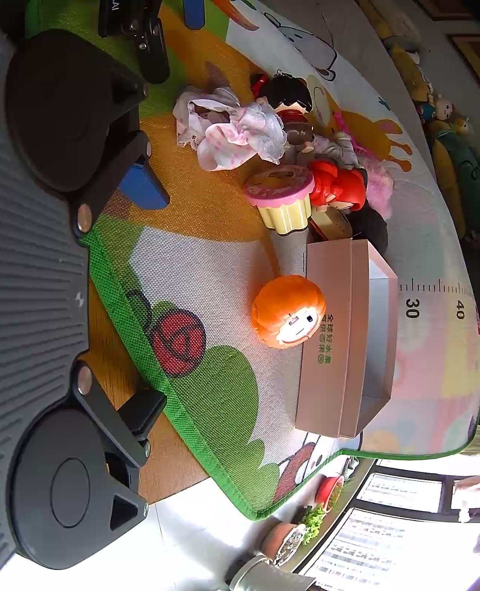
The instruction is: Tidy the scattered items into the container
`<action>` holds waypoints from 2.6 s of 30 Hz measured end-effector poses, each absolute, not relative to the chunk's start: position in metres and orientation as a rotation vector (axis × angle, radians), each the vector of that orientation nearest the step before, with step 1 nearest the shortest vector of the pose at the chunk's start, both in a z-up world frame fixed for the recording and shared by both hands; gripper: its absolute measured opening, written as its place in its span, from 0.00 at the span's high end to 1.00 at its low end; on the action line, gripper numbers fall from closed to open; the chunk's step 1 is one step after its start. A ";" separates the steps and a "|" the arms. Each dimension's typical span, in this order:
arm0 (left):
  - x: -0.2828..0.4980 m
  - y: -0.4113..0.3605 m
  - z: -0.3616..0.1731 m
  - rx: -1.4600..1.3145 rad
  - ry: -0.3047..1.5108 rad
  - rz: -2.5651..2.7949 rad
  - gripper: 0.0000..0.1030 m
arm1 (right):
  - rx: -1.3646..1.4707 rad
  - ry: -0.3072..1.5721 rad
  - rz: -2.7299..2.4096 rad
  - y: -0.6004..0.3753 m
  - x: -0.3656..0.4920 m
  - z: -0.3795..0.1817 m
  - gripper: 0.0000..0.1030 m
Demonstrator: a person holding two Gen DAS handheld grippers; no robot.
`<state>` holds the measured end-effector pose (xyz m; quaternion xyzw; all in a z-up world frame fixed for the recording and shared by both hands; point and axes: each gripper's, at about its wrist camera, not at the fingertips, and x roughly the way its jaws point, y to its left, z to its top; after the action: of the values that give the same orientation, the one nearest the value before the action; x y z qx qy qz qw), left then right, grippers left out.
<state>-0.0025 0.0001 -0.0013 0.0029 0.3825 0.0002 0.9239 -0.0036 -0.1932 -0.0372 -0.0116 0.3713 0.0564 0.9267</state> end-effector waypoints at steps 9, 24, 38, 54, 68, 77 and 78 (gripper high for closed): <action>-0.002 0.000 -0.001 0.006 0.785 0.000 0.00 | -0.022 0.760 0.115 -0.193 -0.004 -0.038 0.00; -0.002 0.000 -0.002 0.005 0.784 0.000 0.00 | -0.020 0.762 0.117 -0.193 -0.004 -0.037 0.00; -0.002 0.000 -0.002 0.005 0.784 0.000 0.00 | -0.020 0.756 0.119 -0.193 -0.004 -0.037 0.00; -0.004 0.001 -0.002 0.010 0.772 -0.004 0.00 | -0.017 0.758 0.119 -0.194 -0.004 -0.037 0.00; -0.001 0.000 -0.002 0.018 0.780 -0.008 0.00 | -0.025 0.751 0.127 -0.195 -0.005 -0.038 0.00; 0.001 0.000 -0.001 0.014 0.788 -0.010 0.00 | -0.024 0.780 0.133 -0.195 -0.002 -0.035 0.00; 0.001 0.000 -0.001 0.014 0.790 -0.009 0.00 | -0.025 0.778 0.134 -0.195 -0.002 -0.036 0.00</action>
<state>0.0009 0.0002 -0.0009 0.0067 0.3846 -0.0044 0.9231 -0.0020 -0.1952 -0.0356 -0.0122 0.3788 0.0654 0.9231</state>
